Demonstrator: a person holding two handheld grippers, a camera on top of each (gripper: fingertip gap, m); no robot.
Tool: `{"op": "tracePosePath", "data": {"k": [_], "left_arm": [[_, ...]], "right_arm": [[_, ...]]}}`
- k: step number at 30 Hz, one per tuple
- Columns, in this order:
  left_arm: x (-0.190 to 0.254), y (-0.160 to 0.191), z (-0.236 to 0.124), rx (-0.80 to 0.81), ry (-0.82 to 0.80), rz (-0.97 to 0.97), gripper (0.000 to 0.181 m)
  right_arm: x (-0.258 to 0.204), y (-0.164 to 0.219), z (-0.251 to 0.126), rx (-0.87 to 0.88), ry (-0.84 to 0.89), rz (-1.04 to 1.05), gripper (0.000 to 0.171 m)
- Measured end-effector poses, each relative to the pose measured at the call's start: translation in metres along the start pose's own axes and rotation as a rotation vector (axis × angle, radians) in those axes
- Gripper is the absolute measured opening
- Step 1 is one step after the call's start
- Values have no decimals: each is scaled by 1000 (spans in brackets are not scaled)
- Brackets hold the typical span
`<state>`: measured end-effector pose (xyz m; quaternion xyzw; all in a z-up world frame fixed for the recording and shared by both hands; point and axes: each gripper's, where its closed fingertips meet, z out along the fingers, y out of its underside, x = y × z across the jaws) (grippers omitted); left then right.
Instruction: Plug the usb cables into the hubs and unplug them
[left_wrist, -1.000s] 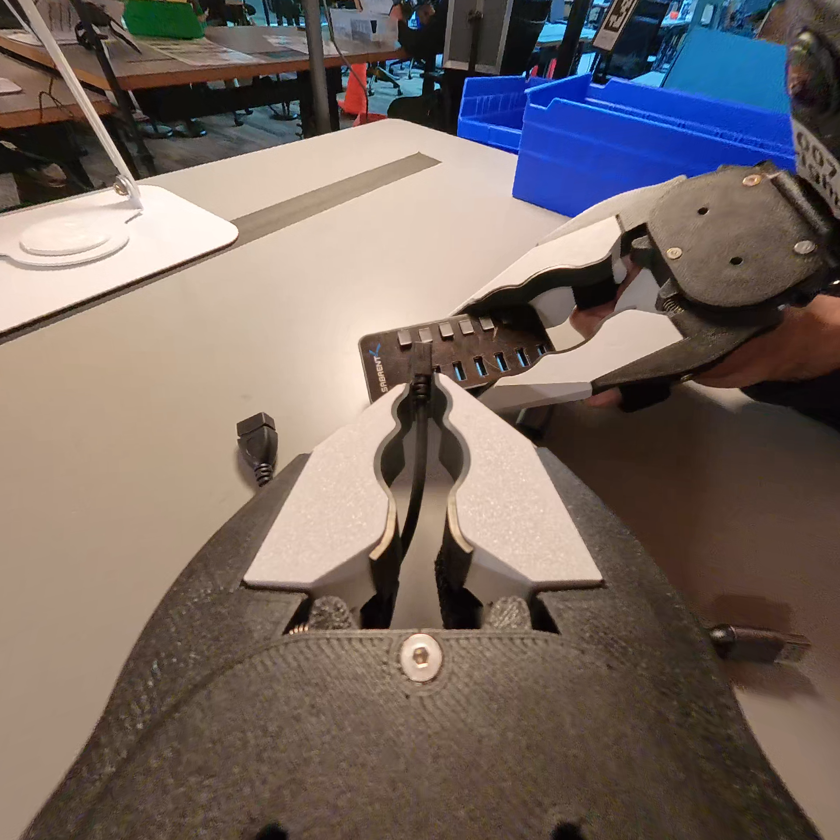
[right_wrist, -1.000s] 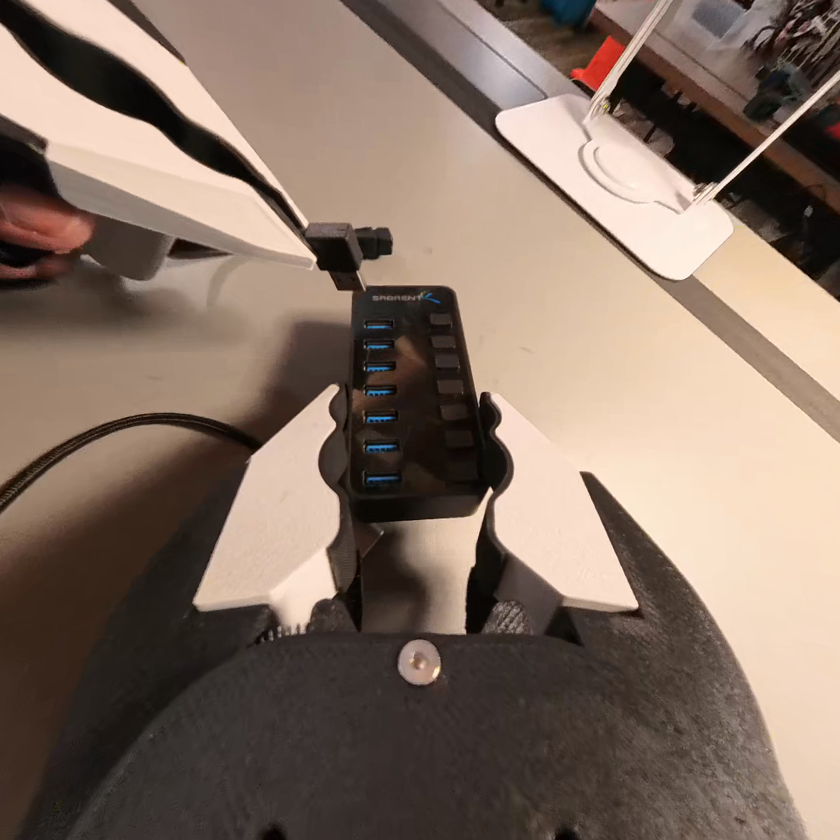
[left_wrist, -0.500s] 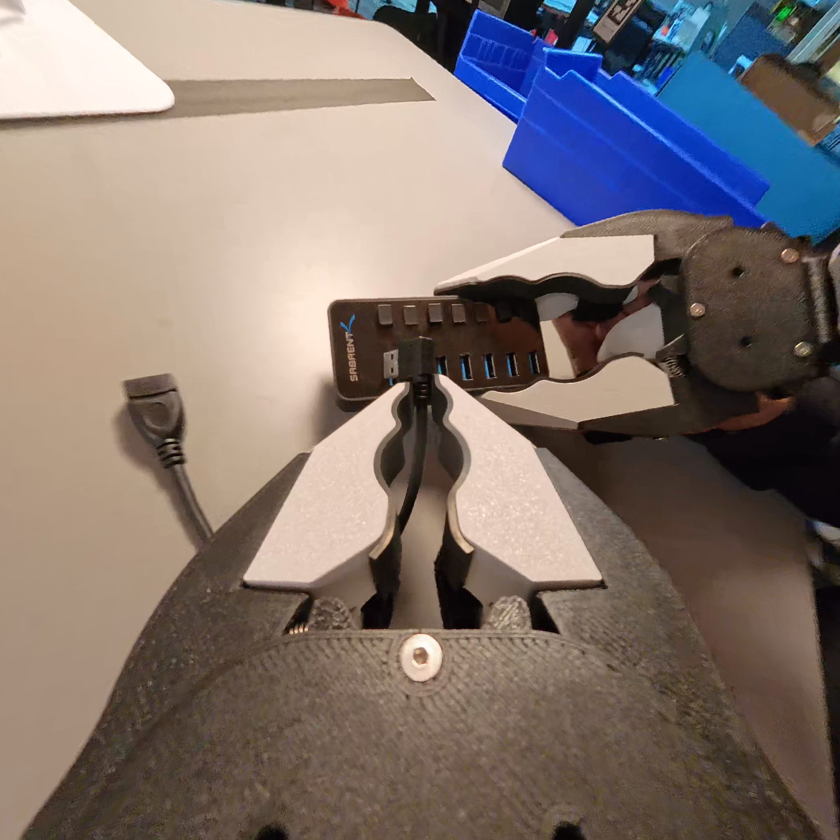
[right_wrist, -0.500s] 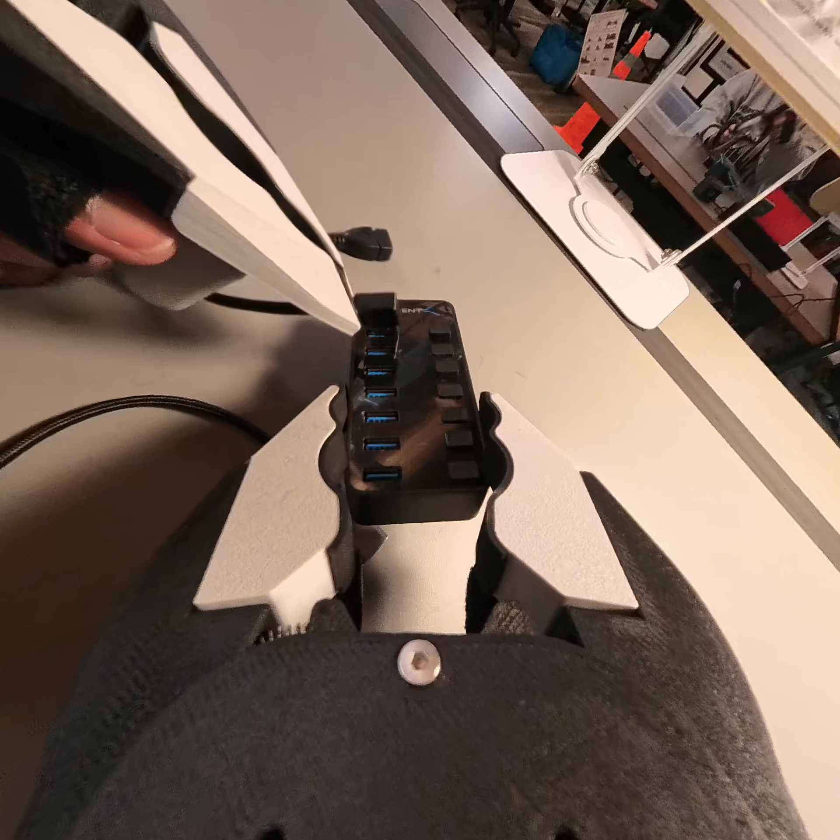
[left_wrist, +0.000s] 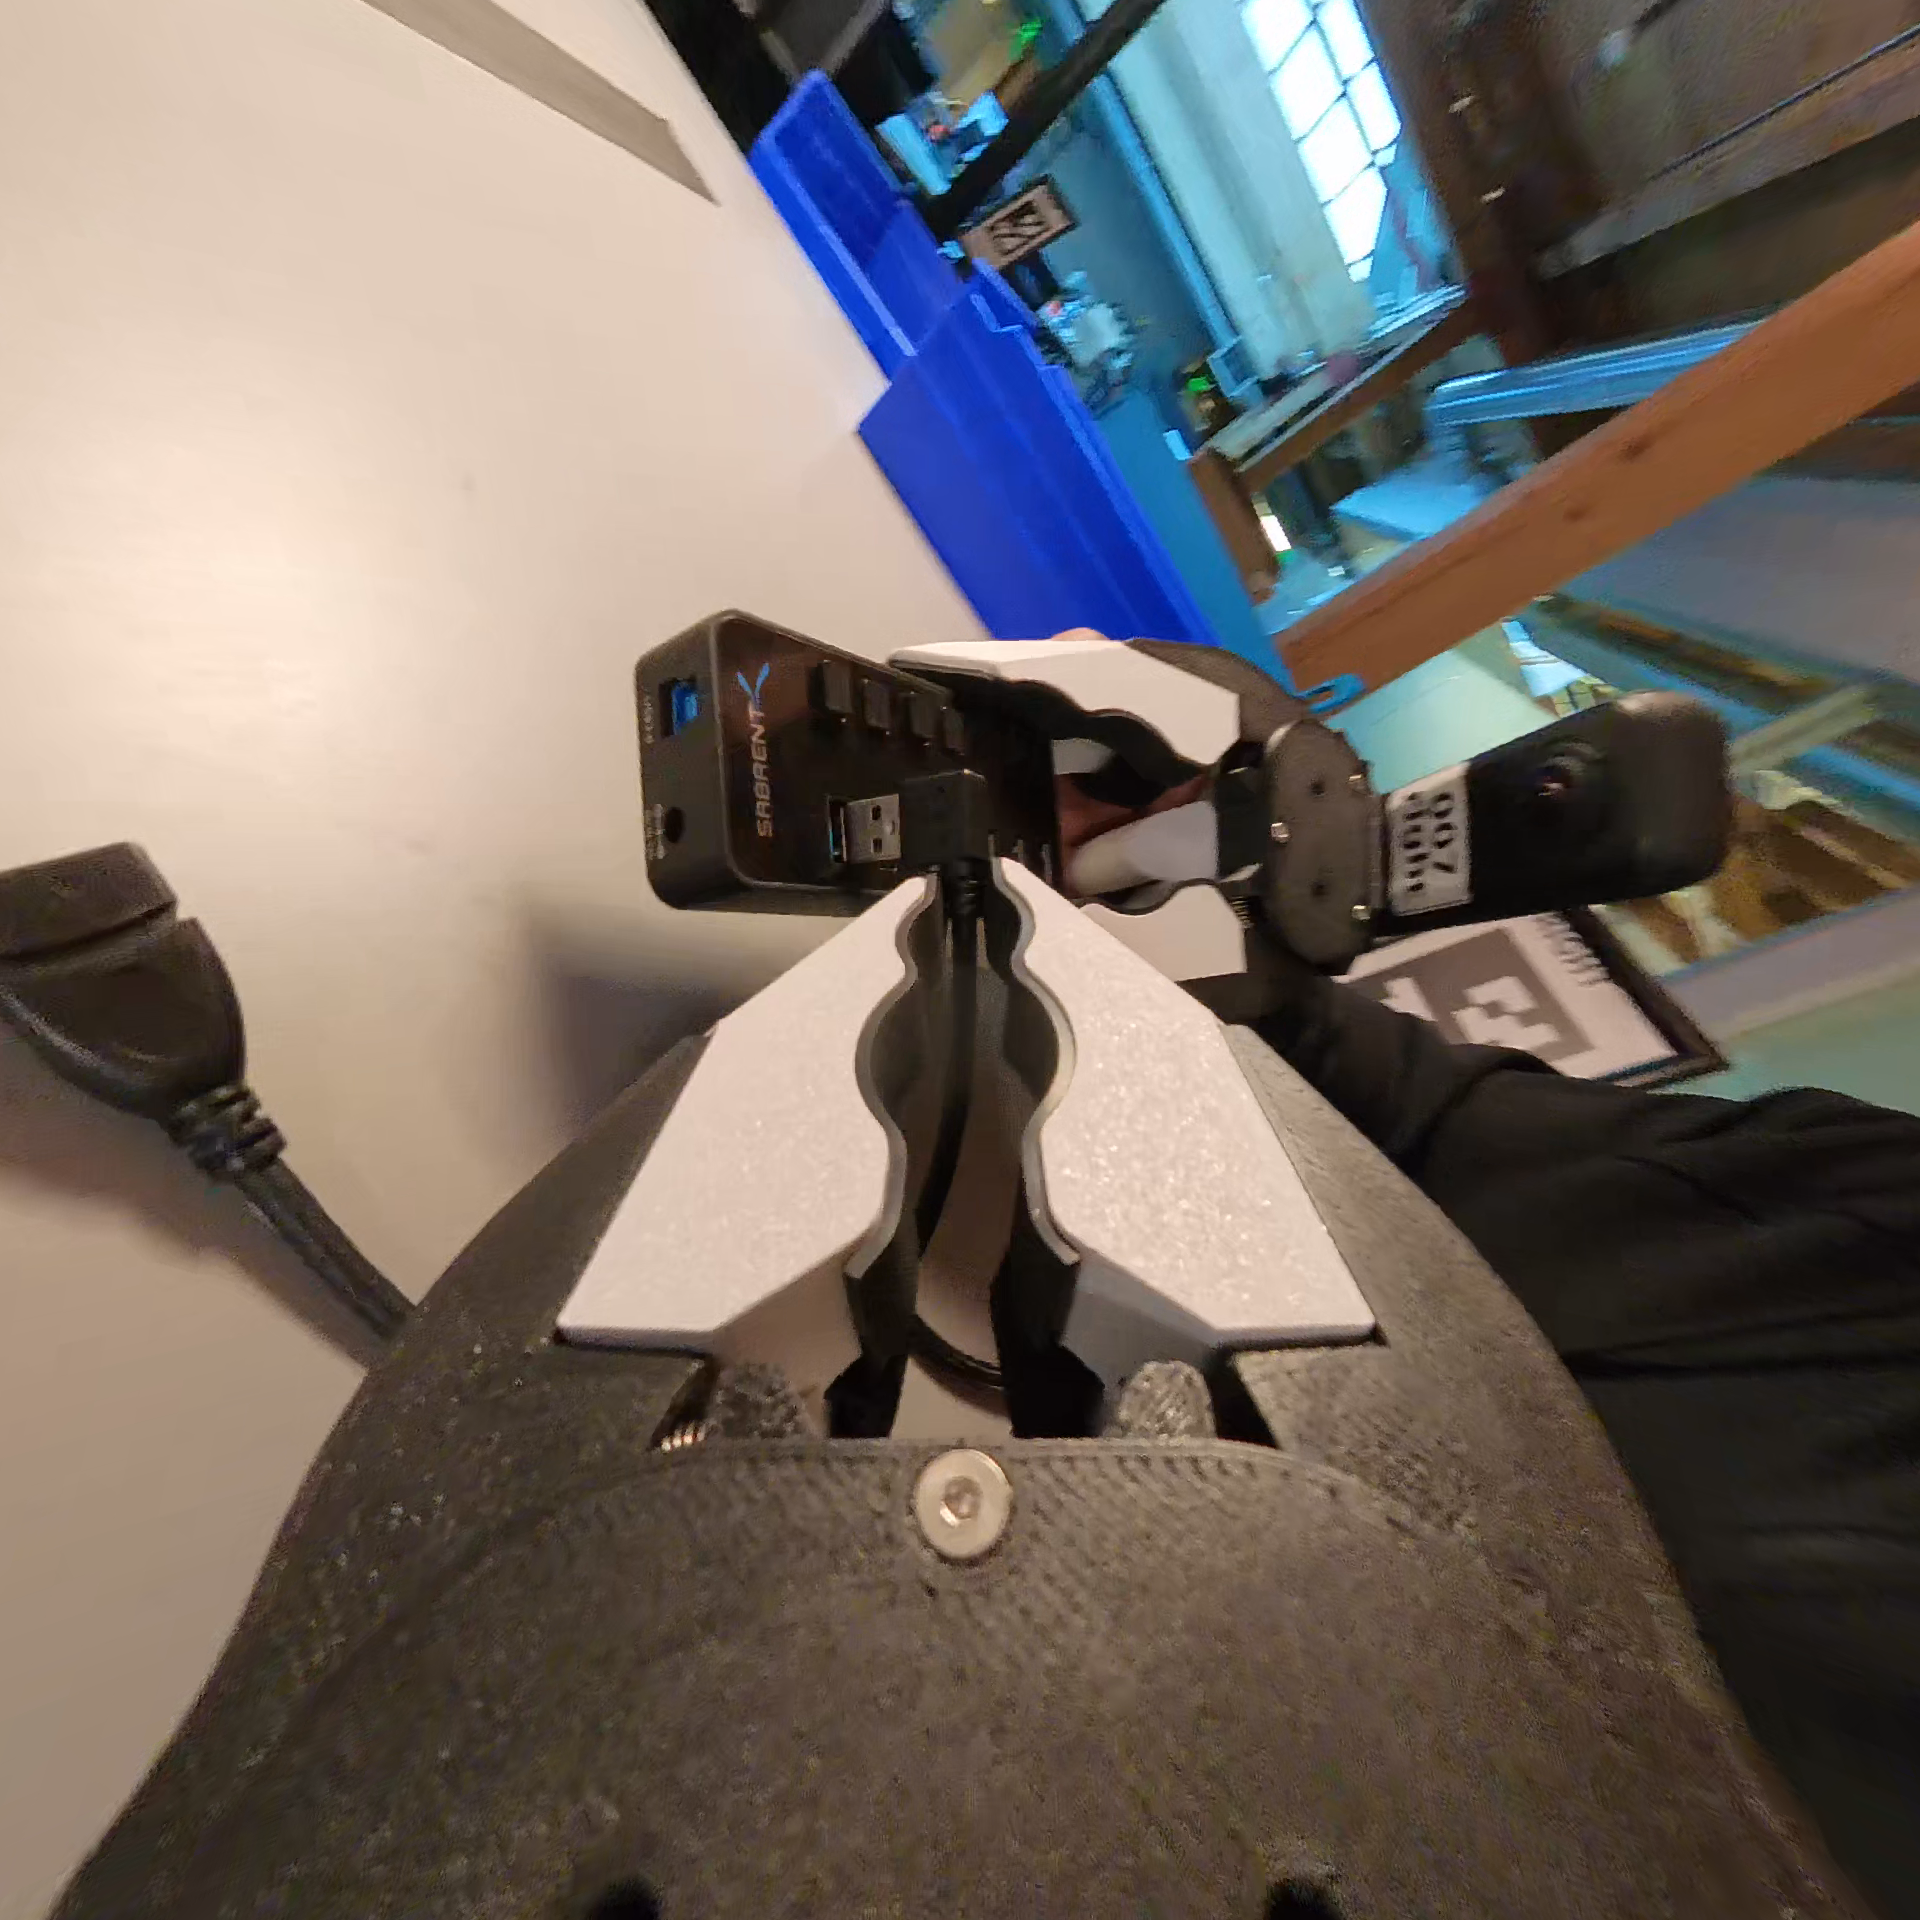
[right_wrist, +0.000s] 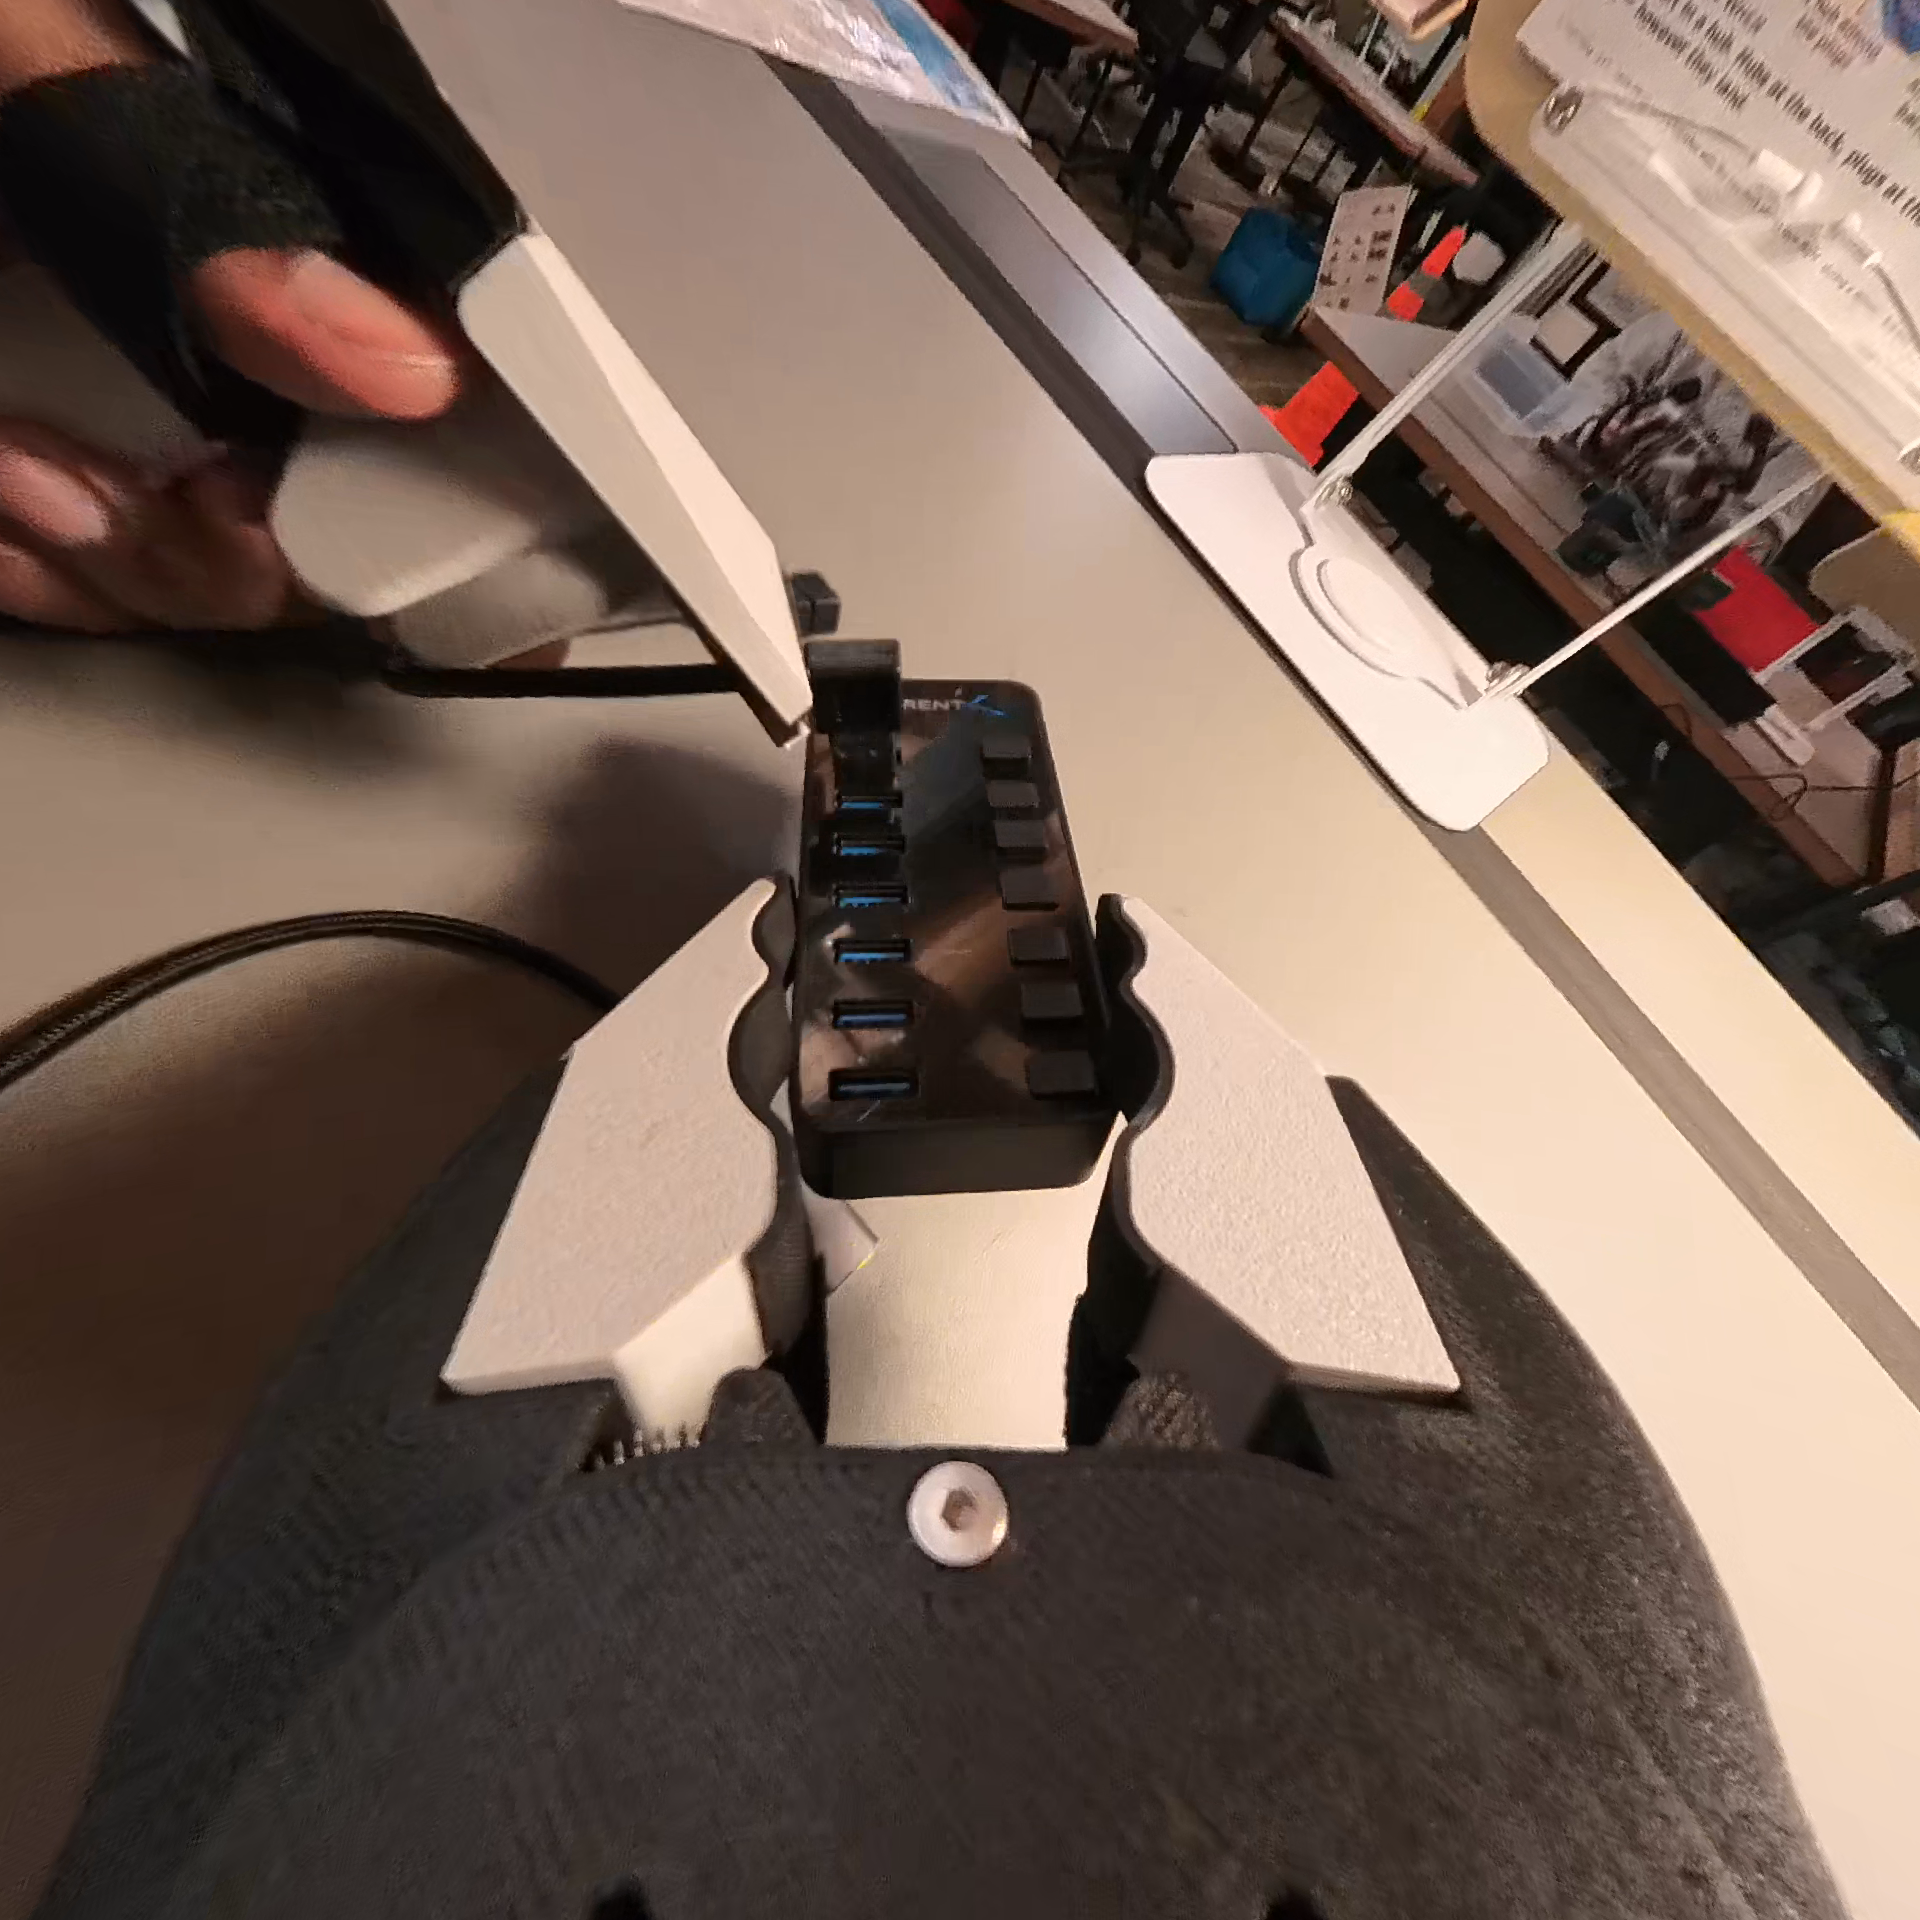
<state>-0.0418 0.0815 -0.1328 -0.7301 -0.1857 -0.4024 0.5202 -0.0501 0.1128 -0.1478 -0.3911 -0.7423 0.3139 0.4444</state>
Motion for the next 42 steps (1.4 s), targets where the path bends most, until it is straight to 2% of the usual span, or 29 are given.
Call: {"op": "tracePosePath", "data": {"k": [3,13,22,26,33,40,42], "left_arm": [[11,-1,-2,-6,90,-20,10],[15,-3,-9,-10,115,-22,10],[24,7,-16,-87,245,-54,10],[23,8,-15,-106,189,15,25],[19,10,-17,-149,80,86,34],[4,8,-26,-183,-109,172,64],[2,6,-29,-178,-131,193,81]], "right_arm": [[1,-8,-6,49,8,-22,57],[0,-21,-14,143,19,-92,56],[-8,-33,-20,205,39,-203,56],[-7,-36,-23,222,40,-189,57],[-7,-37,-24,230,35,-185,57],[-9,-39,-25,240,33,-193,57],[-10,-40,-26,246,29,-193,57]]}}
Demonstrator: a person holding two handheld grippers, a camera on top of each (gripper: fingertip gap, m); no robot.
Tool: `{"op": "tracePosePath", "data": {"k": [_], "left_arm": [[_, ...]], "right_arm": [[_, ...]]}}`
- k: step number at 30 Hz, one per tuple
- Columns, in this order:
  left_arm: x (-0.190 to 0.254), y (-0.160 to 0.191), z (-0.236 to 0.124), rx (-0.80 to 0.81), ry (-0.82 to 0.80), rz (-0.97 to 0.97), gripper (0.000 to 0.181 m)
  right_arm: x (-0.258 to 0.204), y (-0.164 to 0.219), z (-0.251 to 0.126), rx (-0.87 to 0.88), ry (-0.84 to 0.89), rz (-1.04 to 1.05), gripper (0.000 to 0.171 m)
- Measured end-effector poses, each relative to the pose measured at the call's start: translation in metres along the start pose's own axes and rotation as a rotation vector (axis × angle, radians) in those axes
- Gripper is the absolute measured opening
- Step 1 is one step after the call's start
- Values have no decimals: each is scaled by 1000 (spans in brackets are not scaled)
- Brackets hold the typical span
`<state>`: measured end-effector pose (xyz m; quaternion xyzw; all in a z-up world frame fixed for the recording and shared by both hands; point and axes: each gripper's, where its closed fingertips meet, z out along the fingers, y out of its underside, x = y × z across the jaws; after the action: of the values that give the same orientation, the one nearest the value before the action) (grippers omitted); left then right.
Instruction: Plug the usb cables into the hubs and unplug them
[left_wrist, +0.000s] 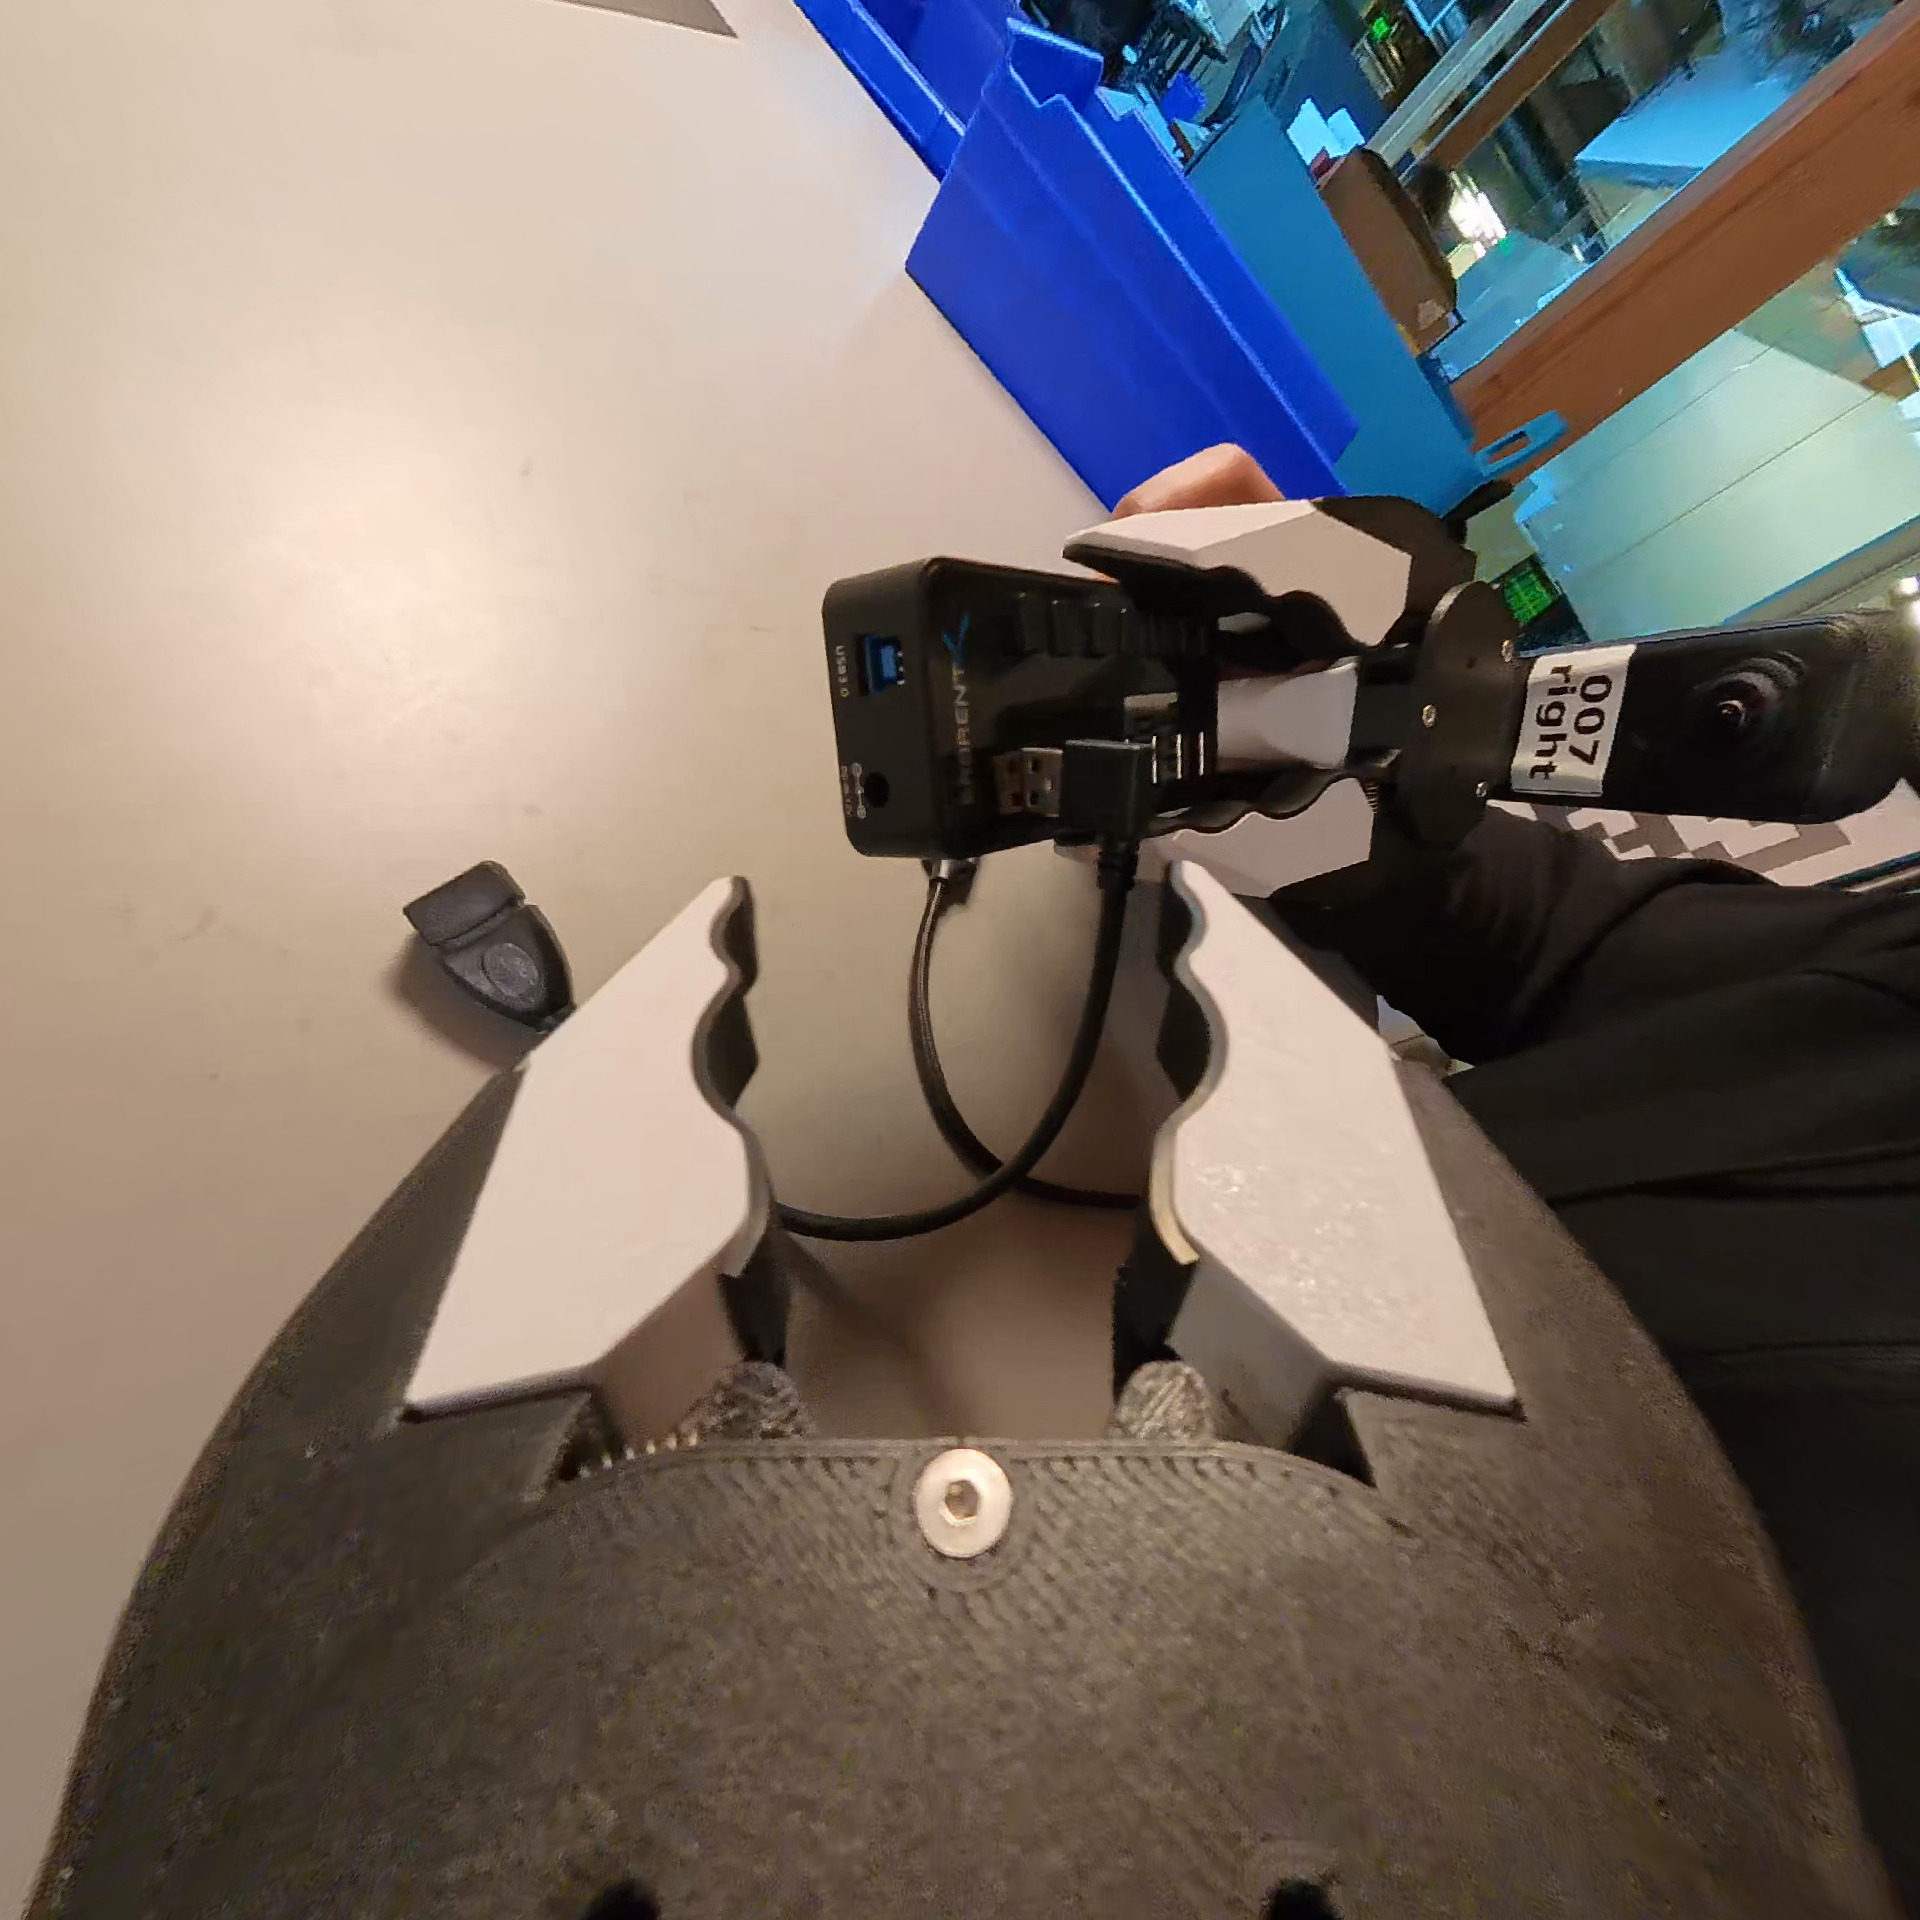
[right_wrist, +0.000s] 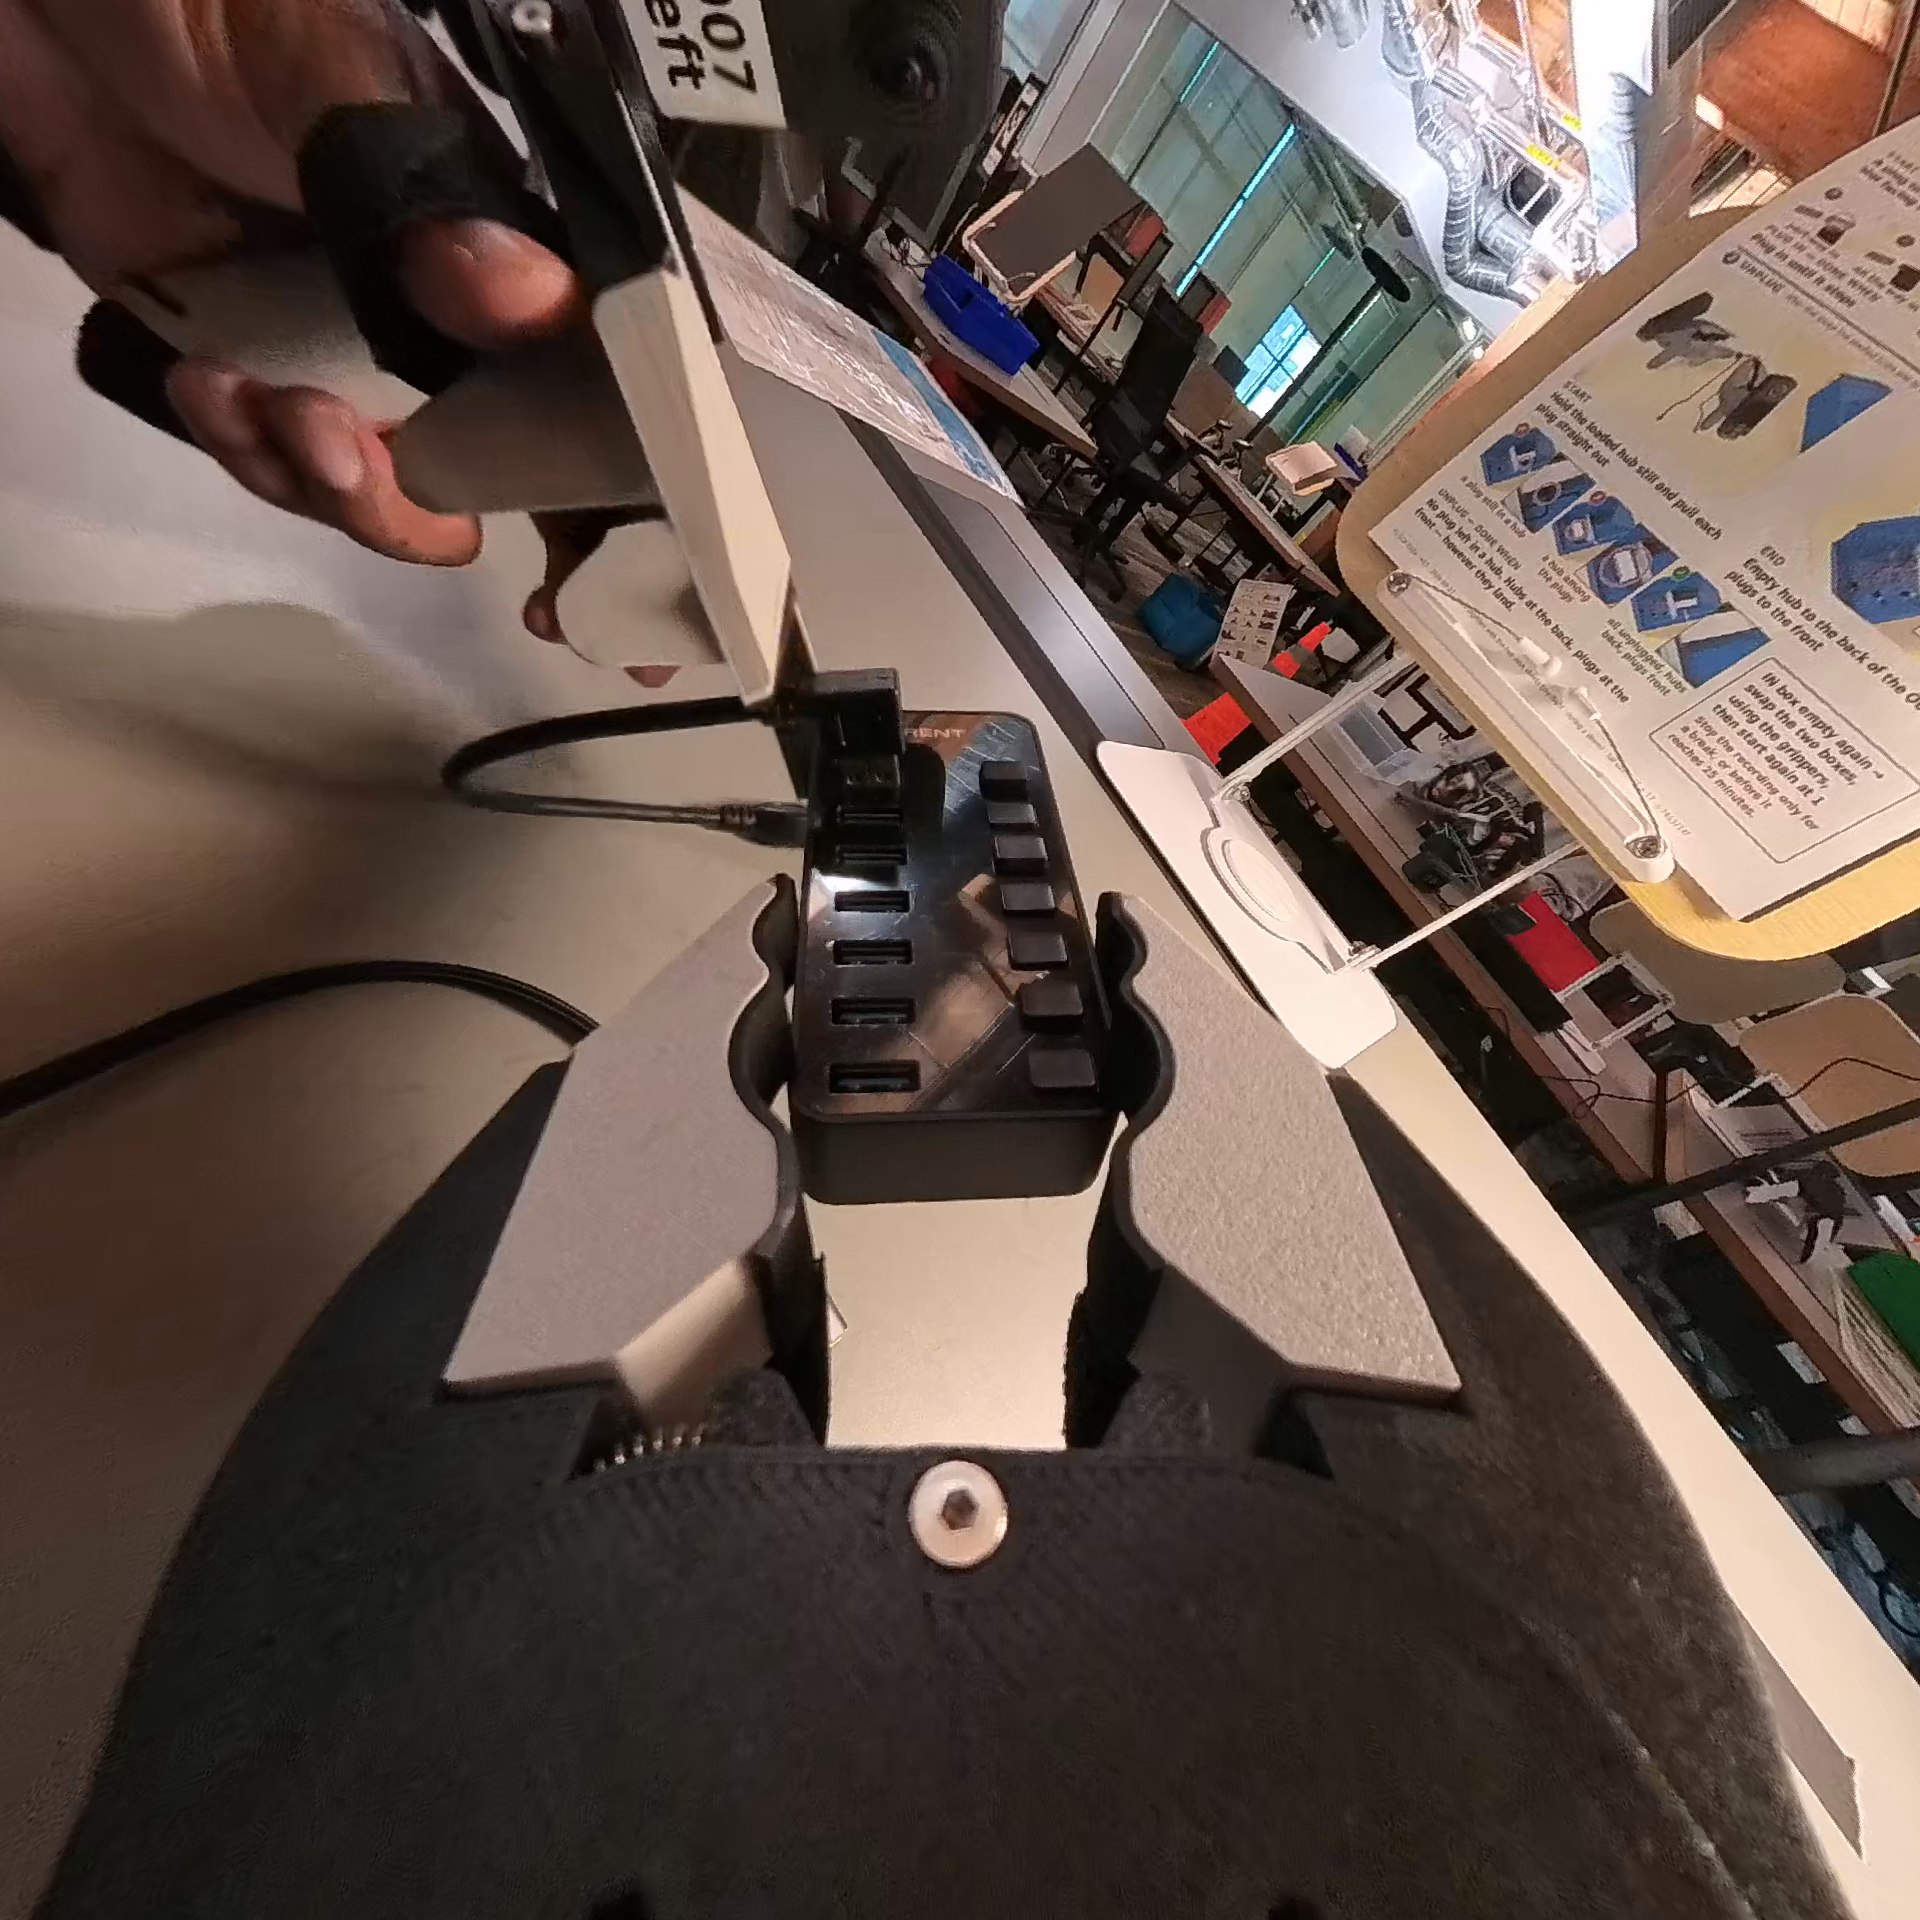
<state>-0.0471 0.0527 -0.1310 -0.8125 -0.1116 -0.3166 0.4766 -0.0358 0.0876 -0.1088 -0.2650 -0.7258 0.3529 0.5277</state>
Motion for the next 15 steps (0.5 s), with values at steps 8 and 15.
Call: {"op": "tracePosePath", "data": {"k": [8,15], "left_arm": [[12,-4,3,48,149,-9,119],[26,3,6,28,265,13,94]], "right_arm": [[-11,-13,-4,60,-31,-44,57],[-20,-27,-10,125,-49,-94,57]]}}
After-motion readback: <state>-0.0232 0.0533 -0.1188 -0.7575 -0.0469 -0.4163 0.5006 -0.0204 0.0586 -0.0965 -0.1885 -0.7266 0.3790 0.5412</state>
